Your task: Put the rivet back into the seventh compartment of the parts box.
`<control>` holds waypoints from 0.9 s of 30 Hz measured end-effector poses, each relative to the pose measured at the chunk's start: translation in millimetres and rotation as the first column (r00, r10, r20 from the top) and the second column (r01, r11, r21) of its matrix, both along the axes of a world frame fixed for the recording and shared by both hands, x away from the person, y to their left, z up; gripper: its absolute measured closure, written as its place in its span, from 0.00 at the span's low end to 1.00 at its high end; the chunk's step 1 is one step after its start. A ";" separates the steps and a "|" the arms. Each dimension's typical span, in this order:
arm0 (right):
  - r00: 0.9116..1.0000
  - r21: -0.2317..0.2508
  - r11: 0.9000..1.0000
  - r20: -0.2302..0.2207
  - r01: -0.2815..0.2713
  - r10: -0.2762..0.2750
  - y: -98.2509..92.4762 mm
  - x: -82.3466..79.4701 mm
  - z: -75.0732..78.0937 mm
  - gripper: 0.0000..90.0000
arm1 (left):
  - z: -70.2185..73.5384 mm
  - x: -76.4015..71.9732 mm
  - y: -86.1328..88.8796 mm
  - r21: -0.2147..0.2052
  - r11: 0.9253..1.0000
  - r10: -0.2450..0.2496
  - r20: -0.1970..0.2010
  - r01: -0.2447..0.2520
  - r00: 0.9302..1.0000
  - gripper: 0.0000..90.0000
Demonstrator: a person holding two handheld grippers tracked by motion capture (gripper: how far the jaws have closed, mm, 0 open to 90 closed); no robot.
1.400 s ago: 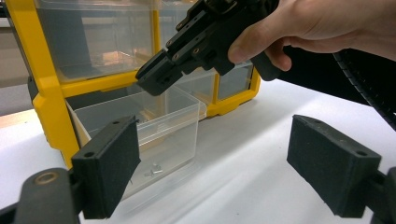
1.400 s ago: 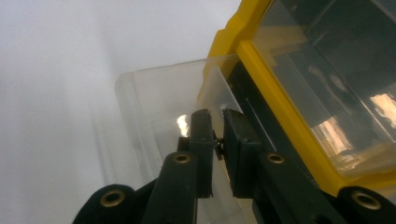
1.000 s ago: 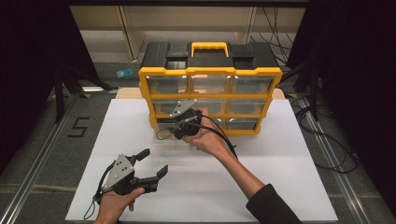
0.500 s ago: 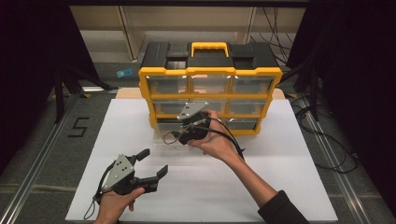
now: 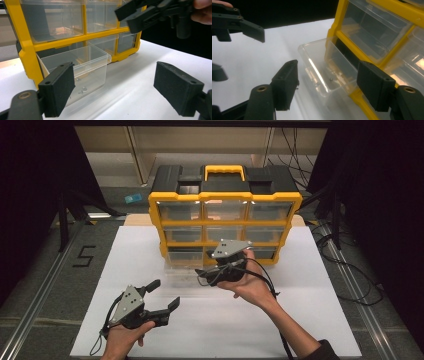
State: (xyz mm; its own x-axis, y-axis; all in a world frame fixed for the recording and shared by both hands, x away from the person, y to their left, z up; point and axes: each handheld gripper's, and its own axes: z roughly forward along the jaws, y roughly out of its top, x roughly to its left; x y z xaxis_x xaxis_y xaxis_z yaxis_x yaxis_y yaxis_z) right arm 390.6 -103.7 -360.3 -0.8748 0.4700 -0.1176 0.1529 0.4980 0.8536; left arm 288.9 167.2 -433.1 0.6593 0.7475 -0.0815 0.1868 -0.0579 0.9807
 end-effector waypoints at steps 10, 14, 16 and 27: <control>1.000 0.064 0.998 -0.021 0.023 -0.022 -28.9 -13.5 -8.1 0.36 | 0.2 0.1 0.1 0.004 1.000 0.003 0.002 -0.003 1.000 0.19; 0.999 0.078 0.997 -0.036 0.029 -0.026 -34.8 -15.4 -9.7 0.36 | 0.1 0.0 -0.1 0.004 1.000 0.000 0.001 0.000 1.000 0.19; 0.999 0.083 0.996 -0.041 0.029 -0.026 -38.2 -16.3 -11.1 0.36 | 0.1 -0.1 -0.1 0.003 1.000 0.000 -0.001 0.000 1.000 0.19; 0.997 0.145 0.988 -0.072 0.049 -0.039 -54.5 -27.0 -16.4 0.34 | -0.1 -0.2 -0.4 0.003 1.000 -0.003 -0.004 0.003 1.000 0.19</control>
State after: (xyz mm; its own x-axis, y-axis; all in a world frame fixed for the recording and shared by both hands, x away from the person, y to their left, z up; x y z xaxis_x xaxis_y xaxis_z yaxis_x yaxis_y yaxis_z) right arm 363.6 -158.1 -376.7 -0.8565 0.5160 0.0155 0.2331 0.3597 0.9035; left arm 288.7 166.8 -433.2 0.6610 0.7459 -0.0819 0.1906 -0.0613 0.9798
